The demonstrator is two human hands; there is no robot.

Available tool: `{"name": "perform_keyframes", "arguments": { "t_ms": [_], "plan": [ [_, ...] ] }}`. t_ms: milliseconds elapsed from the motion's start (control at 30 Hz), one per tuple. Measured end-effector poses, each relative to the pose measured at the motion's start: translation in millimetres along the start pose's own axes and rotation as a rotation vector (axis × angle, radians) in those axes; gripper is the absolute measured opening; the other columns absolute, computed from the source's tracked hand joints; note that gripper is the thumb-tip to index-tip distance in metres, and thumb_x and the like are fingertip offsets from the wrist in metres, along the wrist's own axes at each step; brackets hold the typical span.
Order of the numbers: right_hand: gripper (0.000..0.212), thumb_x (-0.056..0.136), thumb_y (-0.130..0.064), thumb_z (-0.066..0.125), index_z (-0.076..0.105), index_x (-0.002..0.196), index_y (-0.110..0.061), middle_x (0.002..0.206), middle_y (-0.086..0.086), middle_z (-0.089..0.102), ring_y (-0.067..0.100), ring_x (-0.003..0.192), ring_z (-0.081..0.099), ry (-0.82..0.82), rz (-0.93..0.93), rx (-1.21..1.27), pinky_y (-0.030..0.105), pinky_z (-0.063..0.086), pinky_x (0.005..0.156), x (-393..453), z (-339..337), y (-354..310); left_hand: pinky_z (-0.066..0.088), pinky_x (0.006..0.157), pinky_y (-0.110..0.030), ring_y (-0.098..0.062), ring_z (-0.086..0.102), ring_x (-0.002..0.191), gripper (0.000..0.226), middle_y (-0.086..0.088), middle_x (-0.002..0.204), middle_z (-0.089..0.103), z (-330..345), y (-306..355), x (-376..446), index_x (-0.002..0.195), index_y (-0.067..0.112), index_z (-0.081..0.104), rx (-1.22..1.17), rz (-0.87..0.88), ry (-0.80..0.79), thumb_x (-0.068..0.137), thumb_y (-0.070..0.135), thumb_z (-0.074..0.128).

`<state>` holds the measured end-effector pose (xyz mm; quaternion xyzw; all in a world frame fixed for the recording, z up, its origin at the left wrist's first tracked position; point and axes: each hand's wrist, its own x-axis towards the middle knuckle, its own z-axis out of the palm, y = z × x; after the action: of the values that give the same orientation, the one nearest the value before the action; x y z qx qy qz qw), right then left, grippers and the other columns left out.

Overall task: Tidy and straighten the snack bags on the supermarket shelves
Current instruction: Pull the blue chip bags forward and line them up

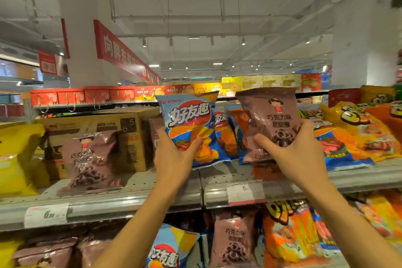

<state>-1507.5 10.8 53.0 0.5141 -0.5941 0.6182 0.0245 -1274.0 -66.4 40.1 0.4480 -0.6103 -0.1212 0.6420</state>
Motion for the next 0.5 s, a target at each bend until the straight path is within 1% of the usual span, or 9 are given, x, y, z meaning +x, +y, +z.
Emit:
{"name": "perform_keyframes", "arguments": {
  "t_ms": [33, 100, 133, 200, 233, 267, 367, 433, 500],
  "plan": [
    [0.076, 0.065, -0.062, 0.081, 0.036, 0.112, -0.023, 0.103, -0.005, 0.056, 0.029, 0.095, 0.060, 0.012, 0.006, -0.007, 0.047, 0.053, 0.078, -0.5, -7.3, 5.2, 0.051, 0.087, -0.037, -0.018, 0.063, 0.103, 0.066, 0.010, 0.111, 0.060, 14.4, 2.6, -1.3, 0.119, 0.032, 0.036, 0.001, -0.002, -0.017, 0.075, 0.048, 0.082],
    [0.074, 0.065, -0.061, 0.082, 0.037, 0.109, -0.023, 0.102, -0.005, 0.057, 0.029, 0.094, 0.060, 0.020, 0.017, -0.021, 0.047, 0.053, 0.077, -3.1, -18.9, 15.8, 0.047, 0.084, -0.034, -0.019, 0.061, 0.102, 0.067, 0.009, 0.109, 0.059, 38.8, 5.5, -5.4, 0.117, 0.029, 0.034, 0.015, -0.005, -0.055, 0.074, 0.048, 0.083],
    [0.073, 0.065, -0.061, 0.082, 0.037, 0.109, -0.024, 0.104, -0.004, 0.058, 0.029, 0.096, 0.061, 0.018, 0.019, -0.025, 0.048, 0.053, 0.077, -4.8, -23.0, 20.9, 0.046, 0.082, -0.034, -0.022, 0.062, 0.102, 0.069, 0.006, 0.109, 0.060, 48.5, 6.4, -7.5, 0.115, 0.027, 0.033, 0.032, -0.014, -0.077, 0.073, 0.050, 0.083],
    [0.072, 0.067, -0.058, 0.084, 0.037, 0.110, -0.025, 0.108, -0.004, 0.061, 0.029, 0.100, 0.064, 0.012, 0.017, -0.015, 0.051, 0.055, 0.081, -8.8, -28.5, 29.6, 0.050, 0.085, -0.042, -0.031, 0.062, 0.105, 0.074, -0.005, 0.115, 0.062, 63.4, 7.8, -11.2, 0.117, 0.017, 0.035, 0.074, -0.038, -0.119, 0.073, 0.054, 0.082],
    [0.072, 0.067, -0.057, 0.084, 0.037, 0.111, -0.026, 0.110, -0.003, 0.062, 0.029, 0.102, 0.064, 0.010, 0.016, -0.012, 0.052, 0.055, 0.083, -10.4, -29.9, 32.8, 0.051, 0.087, -0.047, -0.035, 0.061, 0.106, 0.077, -0.010, 0.117, 0.062, 68.5, 7.8, -12.5, 0.117, 0.013, 0.034, 0.092, -0.041, -0.128, 0.073, 0.055, 0.081],
    [0.073, 0.067, -0.058, 0.084, 0.036, 0.112, -0.025, 0.112, -0.002, 0.063, 0.029, 0.103, 0.065, 0.005, 0.018, -0.014, 0.053, 0.055, 0.083, -11.9, -30.5, 35.0, 0.051, 0.087, -0.048, -0.037, 0.061, 0.106, 0.077, -0.012, 0.117, 0.061, 71.8, 7.5, -13.4, 0.115, 0.013, 0.033, 0.110, -0.041, -0.132, 0.073, 0.056, 0.081],
    [0.077, 0.063, -0.065, 0.079, 0.036, 0.113, -0.025, 0.114, -0.001, 0.063, 0.029, 0.102, 0.065, -0.017, 0.021, -0.013, 0.053, 0.055, 0.082, -17.5, -25.4, 35.6, 0.045, 0.081, -0.043, -0.038, 0.060, 0.104, 0.076, -0.009, 0.114, 0.058, 72.7, 5.4, -15.1, 0.108, 0.019, 0.026, 0.189, -0.055, -0.156, 0.073, 0.064, 0.076],
    [0.077, 0.063, -0.067, 0.078, 0.035, 0.113, -0.029, 0.116, -0.001, 0.063, 0.029, 0.103, 0.064, -0.025, 0.012, -0.007, 0.053, 0.055, 0.083, -21.4, -17.9, 30.7, 0.041, 0.073, -0.039, -0.039, 0.061, 0.104, 0.081, -0.011, 0.116, 0.060, 67.9, 2.9, -15.0, 0.109, 0.021, 0.024, 0.300, -0.072, -0.185, 0.070, 0.075, 0.070],
    [0.077, 0.064, -0.065, 0.080, 0.033, 0.114, -0.032, 0.119, -0.002, 0.062, 0.028, 0.107, 0.064, -0.032, -0.008, 0.005, 0.052, 0.055, 0.086, -24.9, -7.3, 22.6, 0.041, 0.069, -0.037, -0.037, 0.063, 0.102, 0.089, -0.008, 0.115, 0.061, 59.0, 1.9, -14.6, 0.112, 0.021, 0.027, 0.390, -0.078, -0.238, 0.063, 0.085, 0.064]
  ]
}}
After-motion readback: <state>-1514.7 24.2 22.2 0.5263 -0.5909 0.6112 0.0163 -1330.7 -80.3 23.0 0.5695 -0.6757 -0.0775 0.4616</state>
